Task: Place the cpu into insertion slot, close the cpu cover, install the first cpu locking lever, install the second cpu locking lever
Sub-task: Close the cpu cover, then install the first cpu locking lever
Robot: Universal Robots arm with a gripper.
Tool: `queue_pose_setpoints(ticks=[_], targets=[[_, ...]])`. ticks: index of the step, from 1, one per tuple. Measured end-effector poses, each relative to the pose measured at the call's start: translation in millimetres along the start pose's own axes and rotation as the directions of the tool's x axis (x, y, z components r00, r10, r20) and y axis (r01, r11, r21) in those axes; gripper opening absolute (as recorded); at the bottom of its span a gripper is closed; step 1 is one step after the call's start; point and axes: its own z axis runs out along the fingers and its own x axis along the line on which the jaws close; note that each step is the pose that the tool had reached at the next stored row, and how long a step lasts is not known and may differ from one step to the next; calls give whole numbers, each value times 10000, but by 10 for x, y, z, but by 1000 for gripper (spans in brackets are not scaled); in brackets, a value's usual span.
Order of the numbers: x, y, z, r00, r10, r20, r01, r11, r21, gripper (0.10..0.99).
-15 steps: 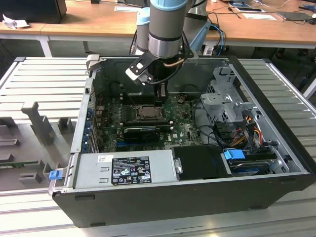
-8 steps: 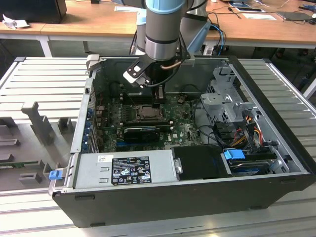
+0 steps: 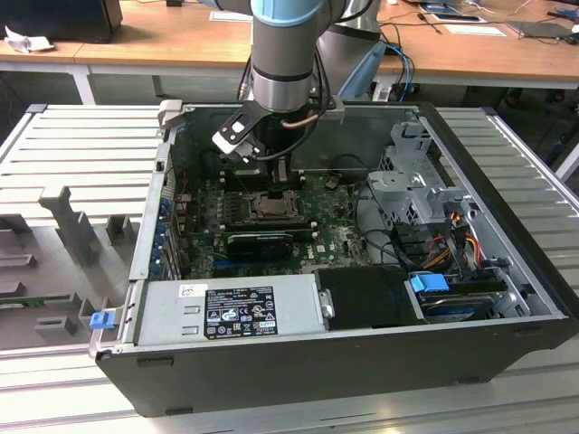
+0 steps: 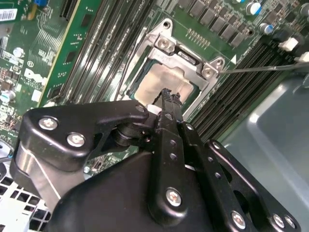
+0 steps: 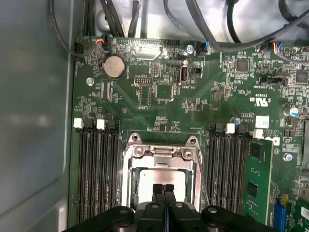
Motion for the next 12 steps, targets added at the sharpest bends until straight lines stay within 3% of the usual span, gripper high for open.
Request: queue_pose_setpoints(ticks=[9,12], targets=[[1,-58,-5,10000,-3,1,3,10000,1,106],[4,-58,-84,10000,0,-2,0,10000,-1,106]])
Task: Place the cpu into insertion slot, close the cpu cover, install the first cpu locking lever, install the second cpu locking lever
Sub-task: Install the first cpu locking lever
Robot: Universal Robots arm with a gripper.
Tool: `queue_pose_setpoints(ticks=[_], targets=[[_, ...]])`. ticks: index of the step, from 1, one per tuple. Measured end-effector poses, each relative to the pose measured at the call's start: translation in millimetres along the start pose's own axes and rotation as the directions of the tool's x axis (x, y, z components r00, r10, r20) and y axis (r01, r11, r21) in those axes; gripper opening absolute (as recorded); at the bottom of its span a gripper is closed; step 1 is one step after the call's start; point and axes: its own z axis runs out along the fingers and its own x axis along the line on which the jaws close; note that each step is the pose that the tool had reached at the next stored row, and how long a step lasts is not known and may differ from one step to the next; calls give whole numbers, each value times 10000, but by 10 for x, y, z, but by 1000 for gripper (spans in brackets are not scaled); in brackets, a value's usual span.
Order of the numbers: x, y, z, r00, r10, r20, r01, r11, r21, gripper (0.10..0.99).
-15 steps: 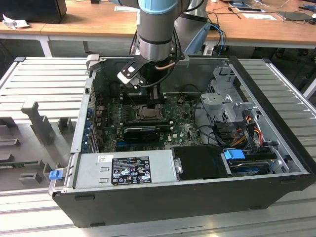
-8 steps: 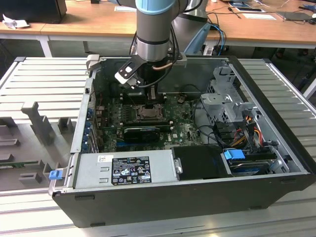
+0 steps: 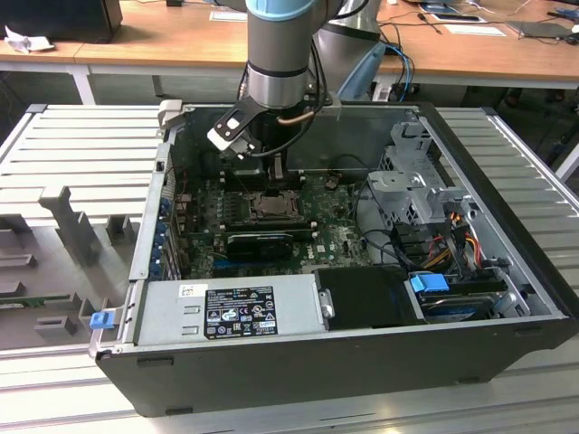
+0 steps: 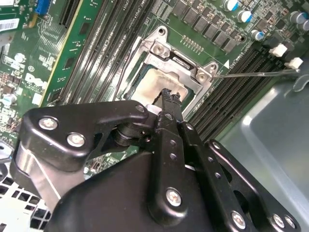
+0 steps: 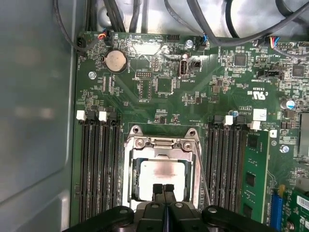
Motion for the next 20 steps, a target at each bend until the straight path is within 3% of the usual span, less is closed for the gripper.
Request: queue_pose_setpoints(ticks=[6,8,12,17,20], targets=[[4,1,-210,10000,0,1,0,10000,1,106],[6,1,-322,10000,-1,0,1,10000,0,106],[6,1,-326,9981,-620,-3,620,9981,11,106],[6,1,-320,9843,-1767,-8,1767,9843,31,106],[6,1,-319,9701,-2426,-14,2426,9701,42,106]])
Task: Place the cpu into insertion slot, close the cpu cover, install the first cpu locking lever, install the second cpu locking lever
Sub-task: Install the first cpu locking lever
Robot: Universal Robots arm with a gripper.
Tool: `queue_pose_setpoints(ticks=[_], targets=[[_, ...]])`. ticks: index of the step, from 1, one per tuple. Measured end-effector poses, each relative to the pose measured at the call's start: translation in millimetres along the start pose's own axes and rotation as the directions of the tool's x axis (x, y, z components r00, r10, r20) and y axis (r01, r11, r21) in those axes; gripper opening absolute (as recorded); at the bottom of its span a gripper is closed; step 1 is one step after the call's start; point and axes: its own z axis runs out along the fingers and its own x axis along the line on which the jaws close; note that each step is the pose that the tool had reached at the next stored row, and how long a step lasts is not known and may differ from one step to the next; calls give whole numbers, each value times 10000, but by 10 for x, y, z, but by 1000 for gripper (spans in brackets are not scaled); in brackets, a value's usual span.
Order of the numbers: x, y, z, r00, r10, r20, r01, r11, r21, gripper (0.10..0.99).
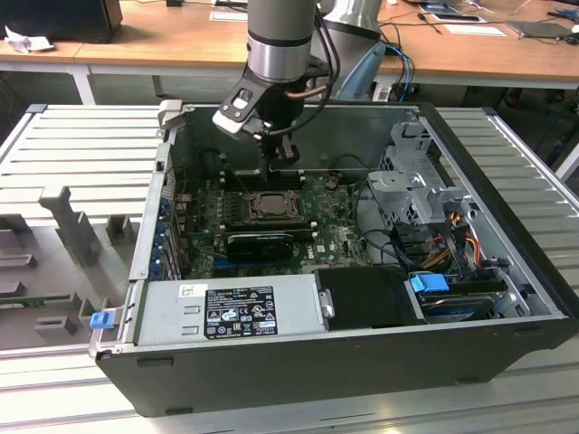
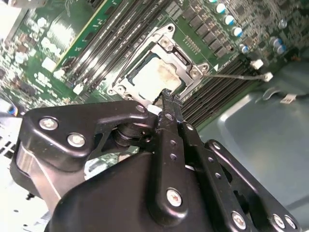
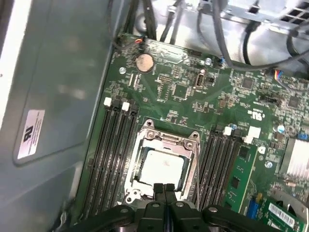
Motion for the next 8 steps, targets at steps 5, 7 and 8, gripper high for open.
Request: queue_pose_setpoints(ticks=[5,7,8], targets=[[0,0,4,9938,-1115,7,1114,9938,24,106],[0,1,6,9910,-1341,27,1341,9910,37,106],[0,0,7,9894,-1452,42,1452,9894,47,106]])
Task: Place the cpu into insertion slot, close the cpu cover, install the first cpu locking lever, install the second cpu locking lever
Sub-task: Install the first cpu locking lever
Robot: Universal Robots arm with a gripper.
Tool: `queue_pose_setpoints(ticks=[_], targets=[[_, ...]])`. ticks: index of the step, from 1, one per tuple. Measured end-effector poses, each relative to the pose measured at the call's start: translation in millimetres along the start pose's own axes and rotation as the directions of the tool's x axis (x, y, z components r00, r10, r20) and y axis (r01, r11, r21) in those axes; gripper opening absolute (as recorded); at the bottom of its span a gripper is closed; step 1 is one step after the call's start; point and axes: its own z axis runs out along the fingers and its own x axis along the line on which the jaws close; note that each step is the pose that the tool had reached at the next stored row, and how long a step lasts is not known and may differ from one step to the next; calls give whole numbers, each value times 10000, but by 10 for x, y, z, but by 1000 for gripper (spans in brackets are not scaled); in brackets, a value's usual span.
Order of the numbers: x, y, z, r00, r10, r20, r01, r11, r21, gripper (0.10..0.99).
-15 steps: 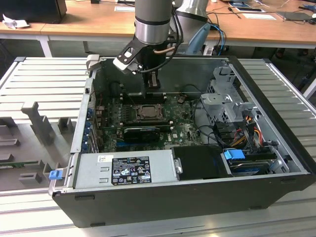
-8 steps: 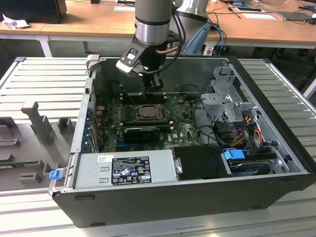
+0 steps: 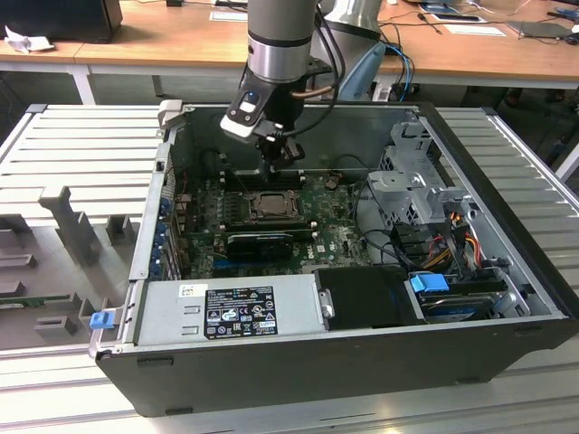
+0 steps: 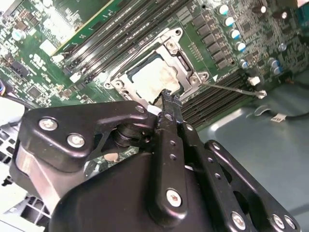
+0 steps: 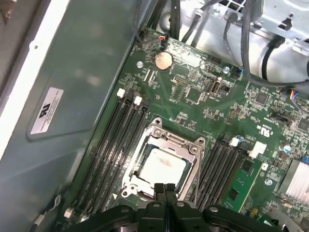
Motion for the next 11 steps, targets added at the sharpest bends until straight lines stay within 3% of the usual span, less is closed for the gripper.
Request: queue_pose_setpoints(ticks=[6,11], targets=[[0,0,2,9967,-816,7,816,9967,14,106],[0,0,2,9898,-1427,5,1427,9898,21,106]])
